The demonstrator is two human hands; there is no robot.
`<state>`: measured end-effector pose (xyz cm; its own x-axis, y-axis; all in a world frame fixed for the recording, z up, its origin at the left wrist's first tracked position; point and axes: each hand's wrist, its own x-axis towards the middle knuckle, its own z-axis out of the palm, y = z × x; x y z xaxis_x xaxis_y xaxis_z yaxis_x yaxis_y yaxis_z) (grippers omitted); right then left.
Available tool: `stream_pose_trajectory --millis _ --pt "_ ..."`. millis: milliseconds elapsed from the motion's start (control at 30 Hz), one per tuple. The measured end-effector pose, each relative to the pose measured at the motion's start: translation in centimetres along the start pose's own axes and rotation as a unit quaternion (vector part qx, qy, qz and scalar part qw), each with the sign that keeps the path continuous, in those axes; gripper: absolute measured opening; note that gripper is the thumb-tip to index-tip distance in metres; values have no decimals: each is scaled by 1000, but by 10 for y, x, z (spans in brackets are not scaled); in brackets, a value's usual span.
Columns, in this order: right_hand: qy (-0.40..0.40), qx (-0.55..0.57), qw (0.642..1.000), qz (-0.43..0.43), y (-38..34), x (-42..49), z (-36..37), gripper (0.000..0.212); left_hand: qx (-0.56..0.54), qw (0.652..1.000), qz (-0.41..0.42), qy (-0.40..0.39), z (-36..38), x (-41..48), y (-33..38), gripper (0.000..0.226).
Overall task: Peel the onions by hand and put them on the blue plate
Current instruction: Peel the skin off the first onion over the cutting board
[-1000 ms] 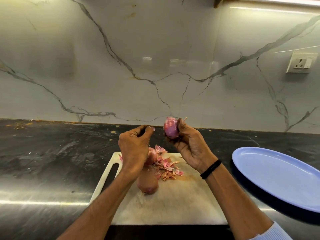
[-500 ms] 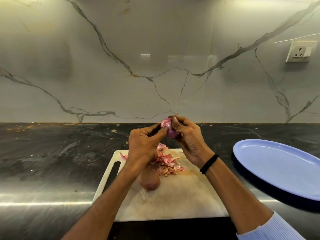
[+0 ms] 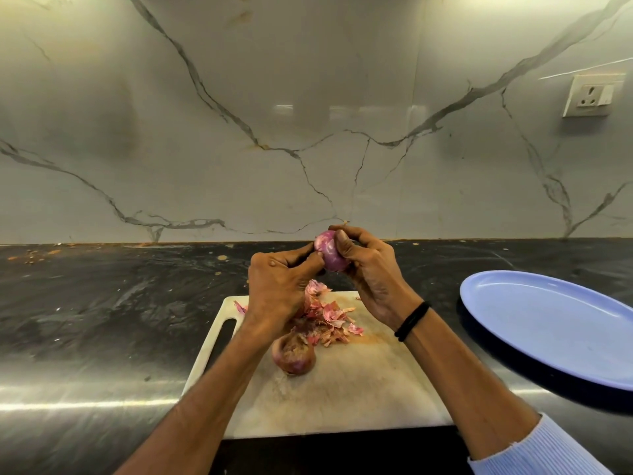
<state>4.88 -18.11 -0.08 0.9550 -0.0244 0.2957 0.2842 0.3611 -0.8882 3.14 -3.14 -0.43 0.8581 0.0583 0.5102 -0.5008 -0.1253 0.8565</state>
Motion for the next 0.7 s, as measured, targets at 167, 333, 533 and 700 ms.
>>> stream_pose_trajectory --millis 167,333,533,700 --pt "1 16 1000 5 -2 0 -1 47 -9 1000 -2 10 -1 1 0 27" --pt "0 41 999 9 -3 1 -1 47 -22 1000 4 20 -3 1 1 20" --pt "0 25 1000 -8 -2 1 -3 51 -58 998 -11 11 2 -1 3 33" --pt "-9 24 1000 -14 -2 2 -2 48 -51 998 -2 23 3 -1 3 29"
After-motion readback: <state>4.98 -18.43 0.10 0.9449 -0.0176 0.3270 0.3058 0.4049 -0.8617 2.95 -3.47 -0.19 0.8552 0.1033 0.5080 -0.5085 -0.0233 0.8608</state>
